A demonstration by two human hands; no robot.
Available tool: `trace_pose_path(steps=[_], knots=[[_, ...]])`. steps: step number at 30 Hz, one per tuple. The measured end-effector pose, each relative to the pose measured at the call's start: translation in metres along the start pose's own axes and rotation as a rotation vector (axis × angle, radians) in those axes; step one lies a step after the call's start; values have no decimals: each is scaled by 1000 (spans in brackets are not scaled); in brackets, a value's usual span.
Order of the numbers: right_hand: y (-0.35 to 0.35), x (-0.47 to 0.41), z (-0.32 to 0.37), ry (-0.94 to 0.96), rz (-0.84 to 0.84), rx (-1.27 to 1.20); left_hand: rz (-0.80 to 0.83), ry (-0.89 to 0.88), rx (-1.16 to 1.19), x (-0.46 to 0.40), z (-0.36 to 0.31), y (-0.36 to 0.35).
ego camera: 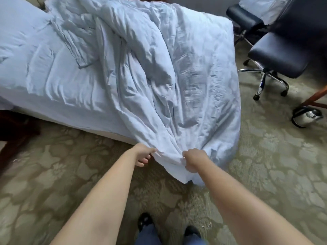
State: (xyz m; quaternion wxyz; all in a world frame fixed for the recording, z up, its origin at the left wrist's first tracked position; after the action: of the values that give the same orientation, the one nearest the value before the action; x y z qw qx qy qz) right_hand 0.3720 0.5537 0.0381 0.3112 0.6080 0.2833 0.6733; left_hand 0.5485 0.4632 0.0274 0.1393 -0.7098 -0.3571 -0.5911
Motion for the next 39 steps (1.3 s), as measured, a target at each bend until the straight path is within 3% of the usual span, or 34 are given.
trace_pose_path(steps=[4, 18, 25, 32, 36, 39], knots=[[12, -38, 28, 18, -78, -84, -131, -78, -44, -23, -5, 50], [138, -175, 98, 143, -215, -167, -199, -287, -207, -57, -84, 191], [205, -309, 103, 153, -204, -272, -277, -240, -376, -123, -160, 284], [242, -400, 97, 102, -148, -384, -351, -198, -700, -190, -230, 361], [252, -434, 95, 47, -122, -449, -401, -314, -1137, -223, -255, 381], [263, -461, 95, -10, -173, -512, -468, -518, -1535, -246, -284, 392]])
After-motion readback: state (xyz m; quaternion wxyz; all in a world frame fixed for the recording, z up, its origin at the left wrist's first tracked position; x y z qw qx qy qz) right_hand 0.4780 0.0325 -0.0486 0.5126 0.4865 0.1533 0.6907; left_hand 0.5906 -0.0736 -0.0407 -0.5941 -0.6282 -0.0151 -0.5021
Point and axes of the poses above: each hand's wrist, its own x-axis away from the middle knuckle, its own y-axis out of the back of the hand, z = x × y, the point moved 4 cm from there along -x, towards the middle knuckle, and after that the axes turned 13 degrees about y, right-handed, at the moved point
